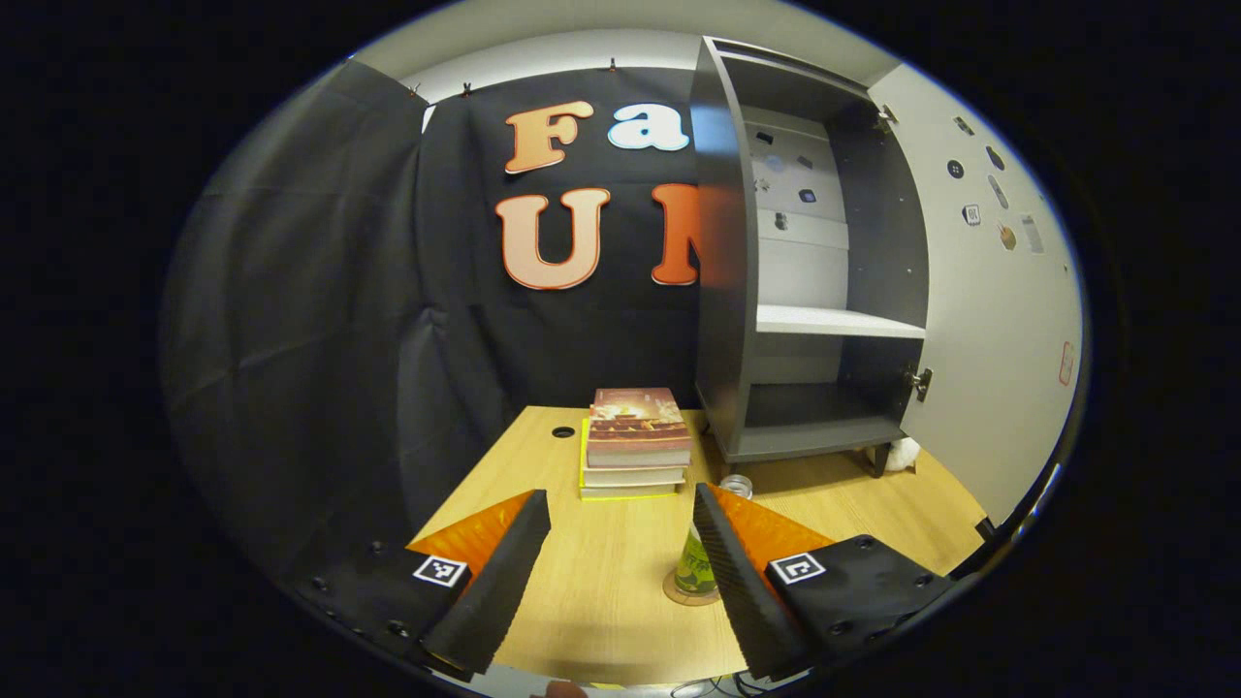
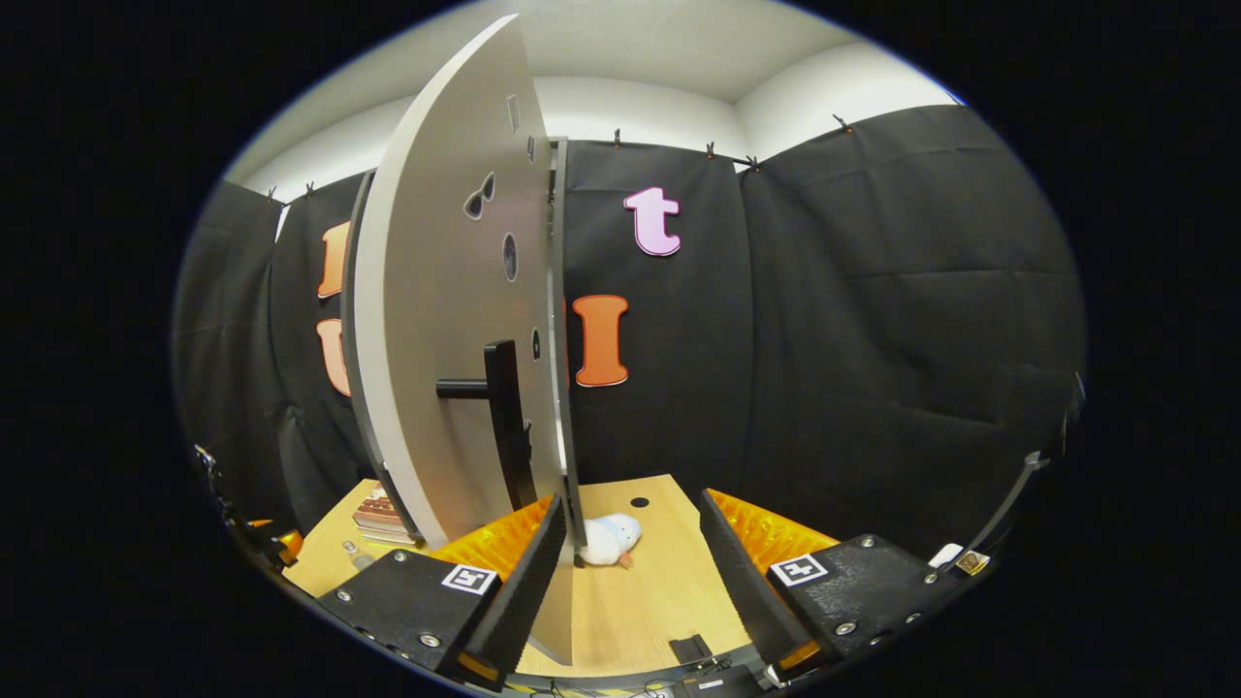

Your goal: Open the cabinet door with the right hand, grasp the bottle in the cabinet with the left hand and place it on the coaster, then close the cabinet door with the right hand.

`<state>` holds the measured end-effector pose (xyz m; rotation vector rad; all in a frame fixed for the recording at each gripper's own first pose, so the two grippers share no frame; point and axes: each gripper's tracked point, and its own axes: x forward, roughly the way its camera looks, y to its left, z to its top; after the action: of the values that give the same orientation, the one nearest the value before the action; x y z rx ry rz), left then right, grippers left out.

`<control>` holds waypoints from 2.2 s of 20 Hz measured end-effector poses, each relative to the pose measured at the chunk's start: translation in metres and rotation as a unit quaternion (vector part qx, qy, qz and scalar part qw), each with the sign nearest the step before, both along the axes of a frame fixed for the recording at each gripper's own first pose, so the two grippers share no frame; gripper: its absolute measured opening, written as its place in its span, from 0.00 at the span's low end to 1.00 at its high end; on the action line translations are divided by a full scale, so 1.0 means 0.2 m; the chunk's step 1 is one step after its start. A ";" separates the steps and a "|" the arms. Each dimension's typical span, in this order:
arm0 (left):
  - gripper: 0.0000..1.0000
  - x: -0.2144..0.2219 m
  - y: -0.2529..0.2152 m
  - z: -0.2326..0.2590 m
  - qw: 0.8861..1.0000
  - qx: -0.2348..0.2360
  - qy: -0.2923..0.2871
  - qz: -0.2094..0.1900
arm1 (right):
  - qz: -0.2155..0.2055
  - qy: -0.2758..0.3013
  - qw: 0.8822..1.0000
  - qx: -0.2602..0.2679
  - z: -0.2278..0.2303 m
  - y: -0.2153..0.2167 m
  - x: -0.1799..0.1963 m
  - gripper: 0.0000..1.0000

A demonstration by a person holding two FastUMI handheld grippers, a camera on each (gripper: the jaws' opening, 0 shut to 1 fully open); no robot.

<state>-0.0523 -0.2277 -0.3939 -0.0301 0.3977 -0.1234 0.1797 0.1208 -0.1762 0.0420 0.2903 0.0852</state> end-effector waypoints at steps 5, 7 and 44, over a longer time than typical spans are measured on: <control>0.98 0.04 0.21 0.41 0.999 -0.005 -0.038 0.018 | 0.013 0.000 1.000 0.007 0.00 0.07 -0.02 0.87; 0.96 0.07 0.27 0.53 0.999 0.001 -0.045 0.020 | 0.011 -0.002 1.000 0.010 0.01 0.09 -0.02 0.87; 0.97 0.18 0.98 1.18 0.992 0.008 -0.098 0.074 | 0.181 -0.031 0.980 0.077 0.14 0.89 0.03 0.90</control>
<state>-0.0166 -0.0320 -0.1589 -0.0311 0.1995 0.0229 0.1865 0.2986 -0.1482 0.1391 0.2253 0.4704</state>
